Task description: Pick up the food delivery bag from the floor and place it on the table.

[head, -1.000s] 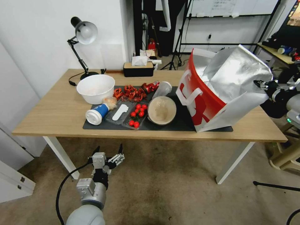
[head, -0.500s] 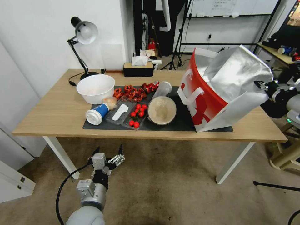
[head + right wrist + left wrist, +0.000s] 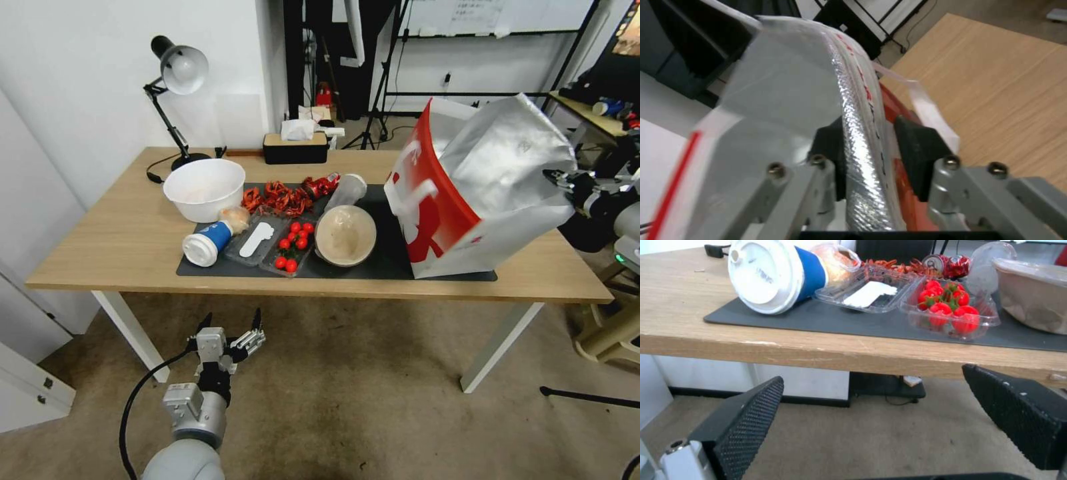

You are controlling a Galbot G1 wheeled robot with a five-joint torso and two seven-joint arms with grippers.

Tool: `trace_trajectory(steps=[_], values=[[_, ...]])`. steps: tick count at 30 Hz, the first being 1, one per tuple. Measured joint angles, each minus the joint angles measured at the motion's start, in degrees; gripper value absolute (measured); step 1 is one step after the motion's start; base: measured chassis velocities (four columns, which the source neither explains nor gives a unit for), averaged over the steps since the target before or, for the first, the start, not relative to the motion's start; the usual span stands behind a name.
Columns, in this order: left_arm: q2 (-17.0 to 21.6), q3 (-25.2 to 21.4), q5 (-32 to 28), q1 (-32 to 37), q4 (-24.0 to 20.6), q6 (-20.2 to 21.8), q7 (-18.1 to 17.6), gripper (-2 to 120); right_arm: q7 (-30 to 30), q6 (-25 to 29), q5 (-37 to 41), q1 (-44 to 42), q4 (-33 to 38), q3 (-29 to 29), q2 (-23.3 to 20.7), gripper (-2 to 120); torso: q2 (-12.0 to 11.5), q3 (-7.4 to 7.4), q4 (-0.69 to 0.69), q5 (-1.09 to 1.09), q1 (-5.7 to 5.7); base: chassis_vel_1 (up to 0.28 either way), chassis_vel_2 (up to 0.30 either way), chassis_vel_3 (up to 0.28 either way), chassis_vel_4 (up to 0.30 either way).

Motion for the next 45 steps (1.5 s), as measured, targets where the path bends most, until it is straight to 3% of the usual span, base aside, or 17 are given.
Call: trace_trajectory(steps=[7, 9, 11, 19, 34, 42, 45], values=[[-0.08, -0.04, -0.02, -0.07, 0.02, 0.03, -0.18, 100, -1.73, -0.16, -0.87, 0.32, -0.13, -0.39, -0.22, 57, 0.0, 0.0, 0.0, 0.0, 0.0, 0.0, 0.0, 0.0, 0.0], [-0.1, -0.04, -0.03, -0.08, 0.03, 0.04, -0.2, 100, -1.99, -0.21, -1.0, 0.31, -0.09, -0.39, -0.26, 59, 0.0, 0.0, 0.0, 0.0, 0.0, 0.0, 0.0, 0.0, 0.0], [-0.18, 0.0, -0.03, -0.17, 0.08, 0.06, -0.23, 100, -2.76, -0.31, -1.6, 0.3, 0.03, -0.4, -0.47, 72, 0.0, 0.0, 0.0, 0.0, 0.0, 0.0, 0.0, 0.0, 0.0], [-0.23, 0.02, -0.02, -0.12, 0.09, 0.08, -0.3, 100, -3.47, -0.38, -2.91, -0.16, 0.29, -0.39, -0.69, 98, 0.0, 0.0, 0.0, 0.0, 0.0, 0.0, 0.0, 0.0, 0.0], [-0.18, -0.01, -0.08, 0.08, -0.32, 0.13, -0.25, 100, -3.12, 0.03, -6.69, -0.81, 1.27, -0.08, -1.15, 100, 0.0, 0.0, 0.0, 0.01, 0.0, 0.0, 0.0, 0.0, 0.0], [-0.18, -0.02, -0.09, 0.17, -0.59, 0.13, -0.26, 100, -3.18, 1.54, -20.37, -1.94, 2.4, -0.17, -1.94, 100, 0.0, 0.0, 0.0, 0.0, 0.0, 0.0, 0.0, 0.0, 0.0], [-0.2, 0.03, -0.1, 0.13, -0.58, 0.13, -0.29, 100, -7.44, 4.12, -28.29, -4.38, 3.7, 0.74, -2.34, 100, 0.0, 0.0, 0.0, 0.0, 0.0, 0.0, 0.0, 0.0, 0.0]])
